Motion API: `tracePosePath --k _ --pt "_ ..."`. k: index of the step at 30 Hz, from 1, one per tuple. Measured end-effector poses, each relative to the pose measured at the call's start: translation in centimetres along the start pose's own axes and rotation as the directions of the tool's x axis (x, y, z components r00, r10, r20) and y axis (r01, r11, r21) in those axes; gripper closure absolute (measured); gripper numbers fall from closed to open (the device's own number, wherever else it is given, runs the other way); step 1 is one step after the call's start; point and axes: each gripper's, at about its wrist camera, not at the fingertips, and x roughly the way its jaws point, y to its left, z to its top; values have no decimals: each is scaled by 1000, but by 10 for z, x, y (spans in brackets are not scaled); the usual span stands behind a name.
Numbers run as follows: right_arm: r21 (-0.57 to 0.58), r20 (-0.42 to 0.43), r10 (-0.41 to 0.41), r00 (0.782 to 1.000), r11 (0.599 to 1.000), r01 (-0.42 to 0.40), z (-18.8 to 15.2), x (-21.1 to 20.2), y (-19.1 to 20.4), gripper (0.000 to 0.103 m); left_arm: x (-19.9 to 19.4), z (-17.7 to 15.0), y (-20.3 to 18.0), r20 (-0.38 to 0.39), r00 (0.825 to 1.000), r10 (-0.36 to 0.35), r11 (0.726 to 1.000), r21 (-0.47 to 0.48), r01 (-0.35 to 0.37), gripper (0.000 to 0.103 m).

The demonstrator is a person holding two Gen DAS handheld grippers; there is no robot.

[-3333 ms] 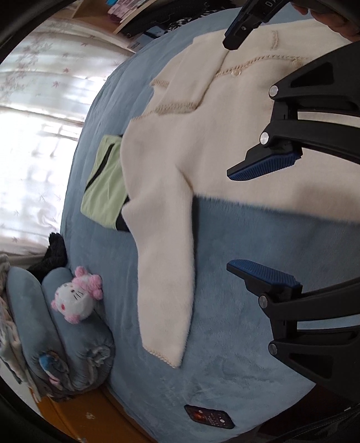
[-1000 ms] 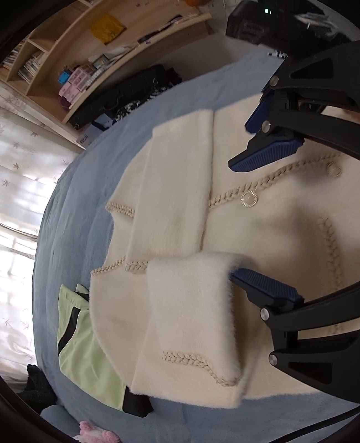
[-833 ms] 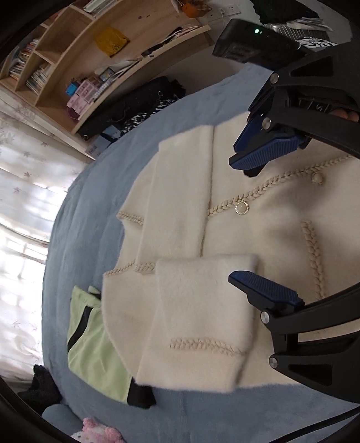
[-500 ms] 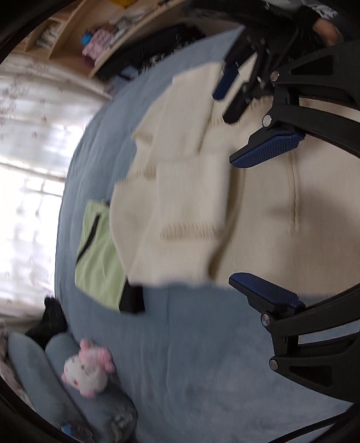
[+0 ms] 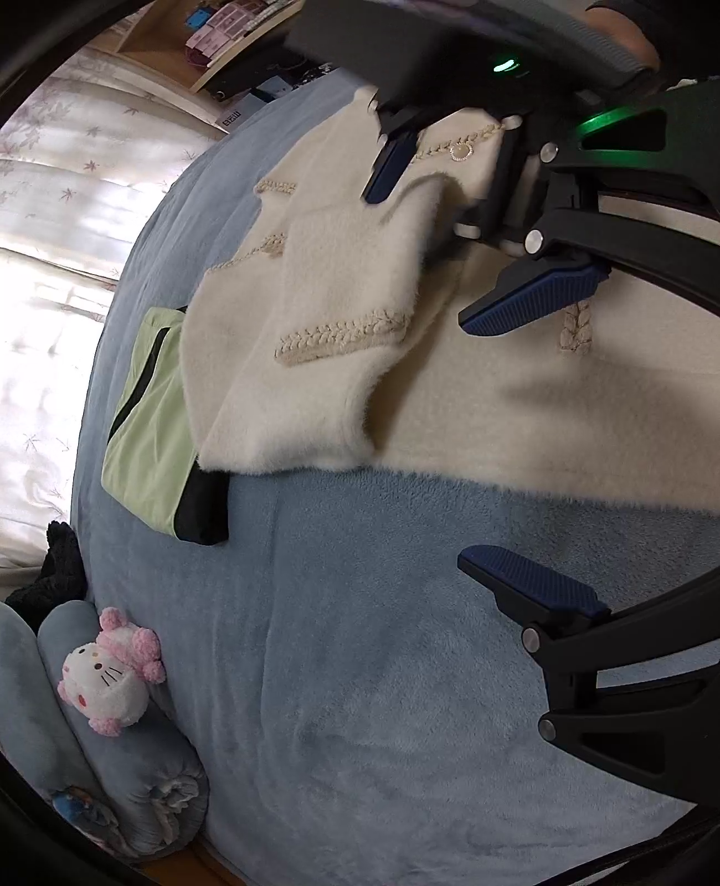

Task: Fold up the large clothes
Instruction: 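Grasp the braided front edge of the other panel with the right tool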

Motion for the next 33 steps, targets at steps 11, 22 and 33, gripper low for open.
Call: tracePosePath --k 11,22,33 --pt "624 265 56 963 751 -215 -9 -69 -186 94 -3 -1 -5 21 999 -31 999 -7 32 26" --pt "887 -37 290 956 450 -101 -184 -5 -239 63 23 32 -15 -20 997 -80 993 82 81 26" --pt "865 57 298 953 462 -196 -136 64 -293 49 125 123 19 -118 983 -138 990 -16 137 26"
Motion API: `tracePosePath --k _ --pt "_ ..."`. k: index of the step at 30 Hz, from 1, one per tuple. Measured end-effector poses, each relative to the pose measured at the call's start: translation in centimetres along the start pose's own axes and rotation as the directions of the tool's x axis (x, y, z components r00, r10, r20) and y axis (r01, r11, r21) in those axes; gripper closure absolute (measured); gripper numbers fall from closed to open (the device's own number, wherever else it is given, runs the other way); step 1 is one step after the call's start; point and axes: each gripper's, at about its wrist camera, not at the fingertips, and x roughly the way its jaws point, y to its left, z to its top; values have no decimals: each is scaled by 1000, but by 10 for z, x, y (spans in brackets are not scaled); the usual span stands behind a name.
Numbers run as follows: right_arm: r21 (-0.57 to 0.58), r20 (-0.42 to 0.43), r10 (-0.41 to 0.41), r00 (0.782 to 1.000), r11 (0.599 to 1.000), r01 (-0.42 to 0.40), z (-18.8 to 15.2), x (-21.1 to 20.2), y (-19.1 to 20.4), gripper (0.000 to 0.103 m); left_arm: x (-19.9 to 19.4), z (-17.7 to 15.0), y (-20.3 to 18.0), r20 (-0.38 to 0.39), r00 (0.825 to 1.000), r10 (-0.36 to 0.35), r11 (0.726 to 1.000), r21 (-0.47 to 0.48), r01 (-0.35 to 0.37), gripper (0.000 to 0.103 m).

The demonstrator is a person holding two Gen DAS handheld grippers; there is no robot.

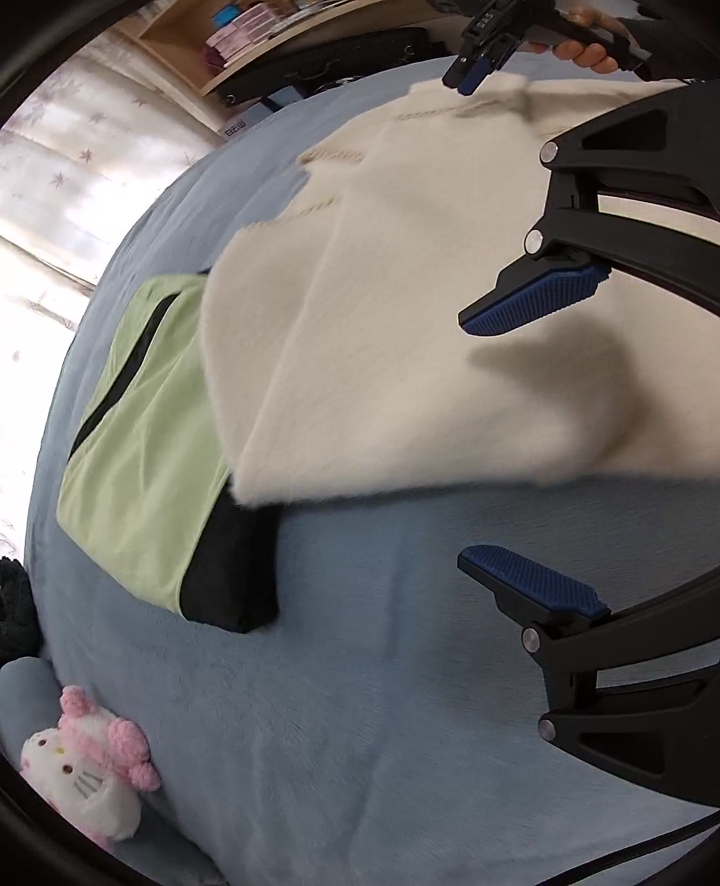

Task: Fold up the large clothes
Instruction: 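Grasp the braided front edge of the other panel with the right tool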

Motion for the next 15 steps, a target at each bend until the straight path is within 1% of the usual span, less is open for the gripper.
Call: tracePosePath --k 3,6,7,8,9,10,11,12,13,15 --pt "-14 -17 2 1000 1000 -2 17 24 3 49 17 14 5 -11 1000 2 1000 4 -2 26" --pt "-23 -37 31 999 999 -32 26 42 7 49 33 25 7 -29 999 17 1000 5 -17 26" --pt "-39 -31 29 999 999 -30 27 47 11 49 39 29 6 -33 999 14 1000 9 -14 26" --pt "-55 -19 25 1000 998 -26 26 49 13 50 43 31 5 -34 999 18 1000 10 -17 29" --pt "-70 -9 19 1000 997 -19 25 50 15 50 45 34 4 -29 999 18 1000 9 -18 33" --pt "-91 -1 -1 1000 996 1 24 51 18 60 48 38 2 -17 1000 -3 1000 6 3 53" --pt "-117 3 -28 1000 993 28 22 53 21 74 48 41 0 -11 1000 -22 1000 3 22 74" --pt "-154 17 -82 996 985 84 20 54 25 81 48 43 -2 2 1000 2 1000 -4 -2 79" --pt "-177 24 -96 995 979 98 18 54 27 86 45 44 -6 23 1000 18 1000 1 -18 91" --pt "-173 43 -66 997 982 73 18 45 25 89 36 43 -16 78 995 58 998 27 -61 93"
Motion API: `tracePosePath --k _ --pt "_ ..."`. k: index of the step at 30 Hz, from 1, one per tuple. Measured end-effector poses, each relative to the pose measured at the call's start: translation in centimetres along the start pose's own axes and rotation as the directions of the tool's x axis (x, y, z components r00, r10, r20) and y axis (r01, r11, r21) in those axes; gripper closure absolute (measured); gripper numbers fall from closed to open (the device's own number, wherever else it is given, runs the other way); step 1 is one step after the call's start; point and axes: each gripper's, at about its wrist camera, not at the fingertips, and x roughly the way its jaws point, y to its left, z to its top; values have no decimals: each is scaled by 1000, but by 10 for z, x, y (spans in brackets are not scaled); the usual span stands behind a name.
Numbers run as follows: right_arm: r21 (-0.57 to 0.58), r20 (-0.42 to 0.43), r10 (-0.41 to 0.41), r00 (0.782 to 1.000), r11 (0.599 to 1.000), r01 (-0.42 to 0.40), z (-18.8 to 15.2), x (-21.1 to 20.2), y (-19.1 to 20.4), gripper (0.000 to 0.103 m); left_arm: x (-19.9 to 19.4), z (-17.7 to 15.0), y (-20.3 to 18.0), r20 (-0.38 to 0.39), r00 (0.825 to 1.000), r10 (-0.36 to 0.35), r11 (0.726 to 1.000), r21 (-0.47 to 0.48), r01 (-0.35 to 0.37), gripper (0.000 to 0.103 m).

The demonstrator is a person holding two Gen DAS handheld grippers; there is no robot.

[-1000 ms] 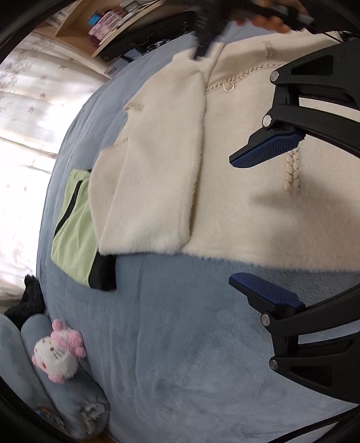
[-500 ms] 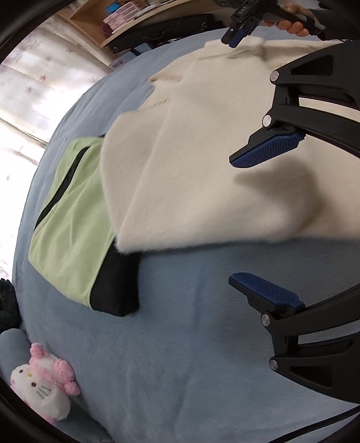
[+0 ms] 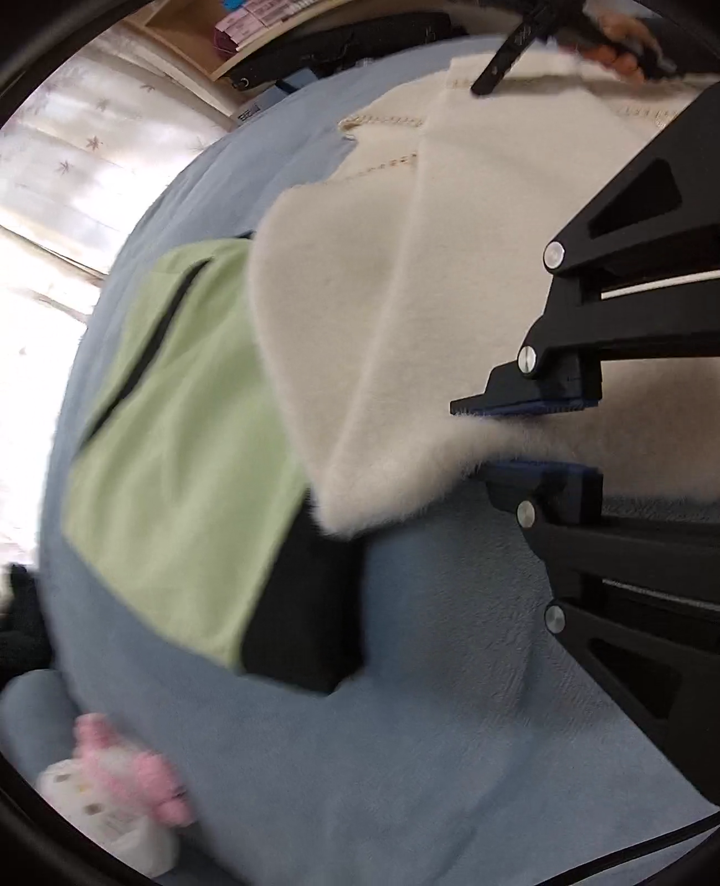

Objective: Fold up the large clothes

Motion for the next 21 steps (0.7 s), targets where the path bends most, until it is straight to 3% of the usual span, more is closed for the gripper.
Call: tracePosePath --k 3,5,9,13,15,16,18,21 --pt "25 112 62 992 998 -65 2 -26 -3 89 -20 -6 -17 102 993 58 997 40 -62 94" --pt "18 145 36 989 999 -39 2 -24 -2 89 -23 -9 -22 156 983 91 994 48 -100 94" --pt "14 49 -61 997 998 60 -5 20 -5 88 8 -12 -11 110 985 133 991 10 -135 92" --pt "-25 26 -111 993 993 112 -3 0 9 75 1 -11 -17 114 978 177 983 34 -182 83" --pt "-71 59 -125 990 989 129 -7 -16 15 71 -11 -12 -22 122 974 191 978 55 -199 81" --pt "-92 78 -132 988 986 139 -10 -26 20 64 -22 -14 -26 141 969 201 974 76 -213 81" --pt "-103 106 -123 987 986 134 -15 -40 27 60 -41 -21 -33 171 964 202 970 99 -221 80" --pt "-116 91 -35 995 992 46 -24 -51 47 60 -64 -30 -50 134 984 118 986 98 -131 81"
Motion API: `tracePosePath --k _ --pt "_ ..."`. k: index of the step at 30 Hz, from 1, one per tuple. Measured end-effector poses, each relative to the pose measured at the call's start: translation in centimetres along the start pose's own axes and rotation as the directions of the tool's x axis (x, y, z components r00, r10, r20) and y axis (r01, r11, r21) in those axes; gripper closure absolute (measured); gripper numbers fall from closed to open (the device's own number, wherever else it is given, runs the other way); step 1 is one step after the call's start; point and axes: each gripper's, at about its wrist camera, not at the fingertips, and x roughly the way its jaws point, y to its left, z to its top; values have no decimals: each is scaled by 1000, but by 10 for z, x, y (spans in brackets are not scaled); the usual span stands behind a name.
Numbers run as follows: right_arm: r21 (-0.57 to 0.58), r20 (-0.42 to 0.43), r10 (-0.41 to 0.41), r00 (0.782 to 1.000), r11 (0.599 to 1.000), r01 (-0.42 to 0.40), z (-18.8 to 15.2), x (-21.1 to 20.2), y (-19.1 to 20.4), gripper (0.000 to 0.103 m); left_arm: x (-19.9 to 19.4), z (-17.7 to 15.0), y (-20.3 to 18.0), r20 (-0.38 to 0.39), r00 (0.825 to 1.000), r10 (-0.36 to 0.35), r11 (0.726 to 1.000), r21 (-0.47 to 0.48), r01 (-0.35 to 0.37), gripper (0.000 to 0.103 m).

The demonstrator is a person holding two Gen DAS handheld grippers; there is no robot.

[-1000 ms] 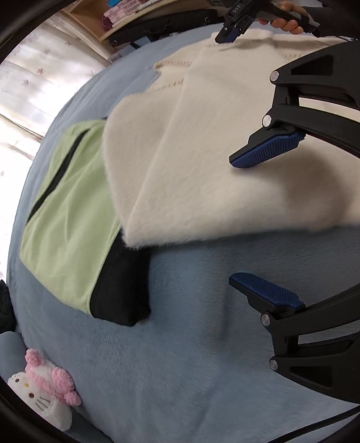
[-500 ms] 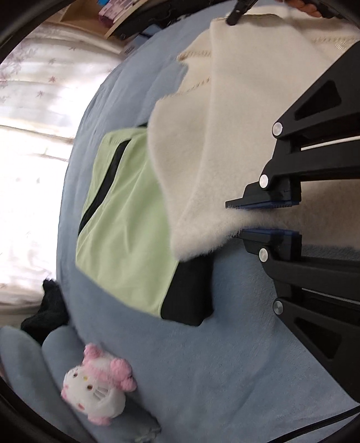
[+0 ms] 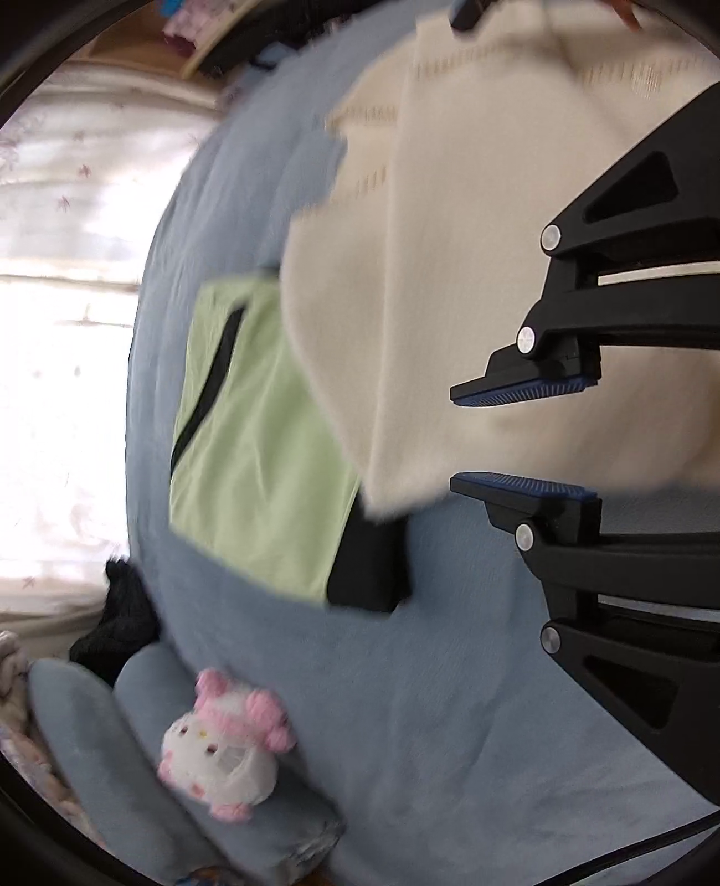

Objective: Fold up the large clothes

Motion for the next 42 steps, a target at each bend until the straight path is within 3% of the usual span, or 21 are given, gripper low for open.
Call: tracePosePath --k 5,7,9,11,13,15,17,19,22,25,29,34,37,38,41,42 --pt "-35 -109 168 980 984 -173 -16 15 58 60 -6 -22 -54 -77 991 -113 993 10 114 81" --pt "-77 -138 174 975 980 -186 -25 27 77 60 2 -37 -75 -100 986 -131 991 24 134 80" --pt "-99 -172 127 977 984 -145 -35 42 80 62 19 -55 -86 -147 984 -101 994 25 106 80" --pt "-73 -174 139 975 985 -153 -39 46 66 78 29 -68 -84 -136 989 -66 997 41 72 80" --pt "-63 -165 100 981 992 -111 -39 41 47 84 28 -71 -73 -104 994 -43 996 67 50 80" --pt "-73 -143 11 990 997 -22 -39 35 25 84 27 -70 -60 -103 995 -19 997 70 26 80" --pt "-59 -134 -57 989 997 49 -42 30 -3 84 29 -67 -44 -113 993 -41 998 46 47 86" --pt "-18 -147 -23 989 1000 21 -43 24 -25 85 29 -67 -37 -126 989 -72 997 31 77 88" --pt "6 -159 -3 987 1000 4 -39 18 -27 81 26 -64 -38 -141 988 -62 997 33 67 88" --pt "7 -150 17 989 1000 -16 -29 18 -16 81 17 -50 -46 -121 991 -56 997 54 62 83" --pt "5 -123 64 990 998 -64 -8 23 4 81 14 -26 -67 -59 997 -43 995 85 48 61" --pt "-10 -98 91 991 996 -92 25 63 38 81 47 6 -84 -42 999 -31 999 44 33 60" --pt "-40 -102 38 994 998 -42 33 88 43 81 73 15 -82 -53 999 6 1000 13 -5 60" --pt "-42 -100 28 995 999 -32 34 93 40 81 82 16 -77 -46 998 47 999 13 -47 60" --pt "-48 -64 -42 997 998 39 36 93 15 81 90 17 -55 16 993 120 993 14 -120 46" --pt "-32 -54 -74 996 997 72 36 90 -2 81 92 18 -45 27 988 152 988 1 -152 46"
